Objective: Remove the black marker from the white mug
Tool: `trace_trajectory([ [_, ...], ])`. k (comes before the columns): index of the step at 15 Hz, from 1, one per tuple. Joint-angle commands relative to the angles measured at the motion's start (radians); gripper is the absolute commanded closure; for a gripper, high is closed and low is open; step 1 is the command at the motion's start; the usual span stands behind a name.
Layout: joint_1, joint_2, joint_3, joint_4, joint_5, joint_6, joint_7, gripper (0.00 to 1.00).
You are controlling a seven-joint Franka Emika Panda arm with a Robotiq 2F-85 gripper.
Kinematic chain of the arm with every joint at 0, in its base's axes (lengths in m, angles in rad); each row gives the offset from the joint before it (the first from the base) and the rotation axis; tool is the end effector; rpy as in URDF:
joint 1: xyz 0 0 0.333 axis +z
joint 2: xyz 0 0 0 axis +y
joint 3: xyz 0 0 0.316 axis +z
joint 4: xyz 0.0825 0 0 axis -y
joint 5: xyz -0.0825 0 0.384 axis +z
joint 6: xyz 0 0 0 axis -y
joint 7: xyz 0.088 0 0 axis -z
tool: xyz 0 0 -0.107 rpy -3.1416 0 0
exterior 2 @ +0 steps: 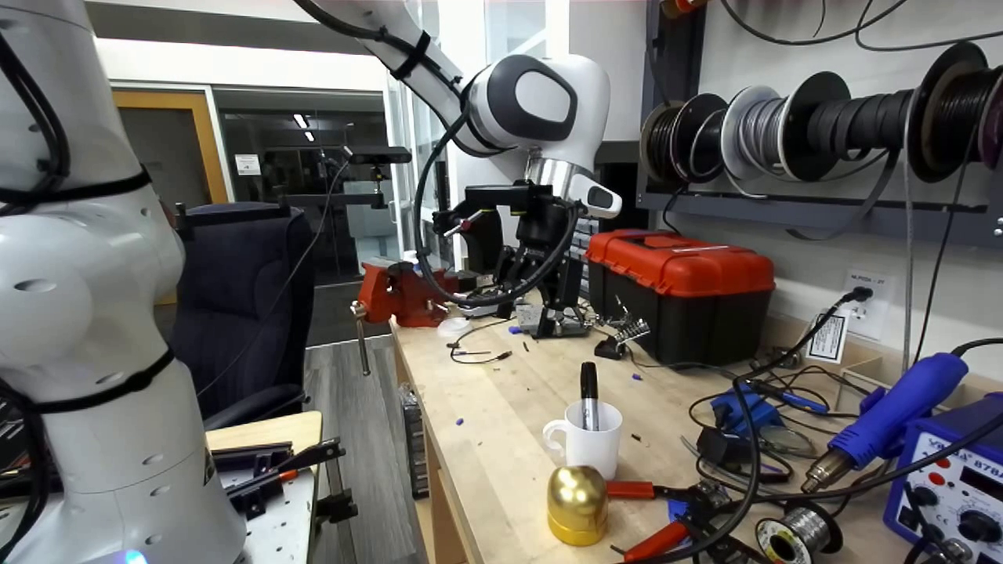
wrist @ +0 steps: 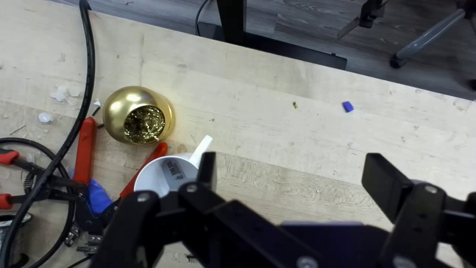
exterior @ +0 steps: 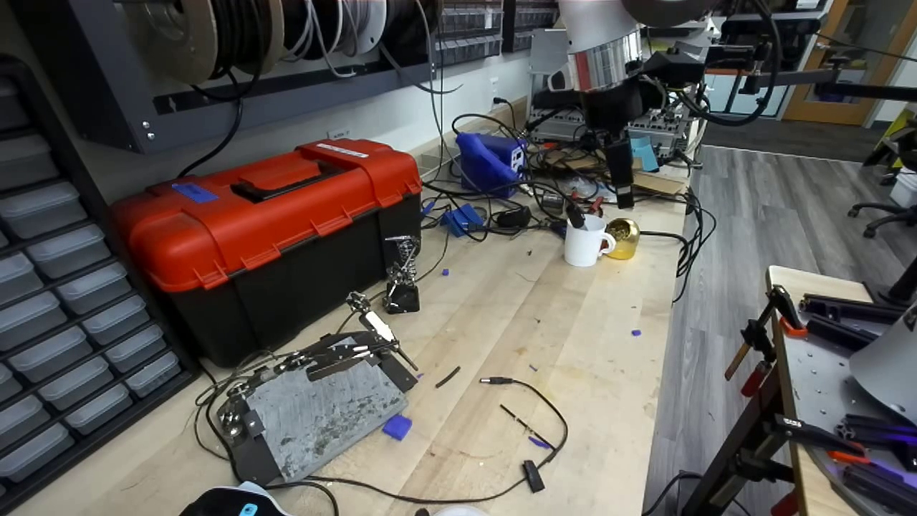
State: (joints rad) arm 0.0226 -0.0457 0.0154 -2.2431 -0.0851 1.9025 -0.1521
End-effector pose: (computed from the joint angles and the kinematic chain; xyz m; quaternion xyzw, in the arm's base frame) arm 0.4805 0.0121 0.3663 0.9819 0.1133 -0.1487 0.0297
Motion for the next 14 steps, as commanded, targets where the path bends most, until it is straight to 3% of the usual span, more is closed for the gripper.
trace_trajectory([
  [1, -0.013, 0.025, -0.015, 0.040, 0.017, -0.029, -0.039, 0.00],
  [7, -0.007, 0.038, -0.008, 0.035, -0.011, -0.003, 0.003, 0.00],
  [14, -0.017, 0.079, -0.017, 0.031, -0.060, 0.188, 0.053, 0.00],
])
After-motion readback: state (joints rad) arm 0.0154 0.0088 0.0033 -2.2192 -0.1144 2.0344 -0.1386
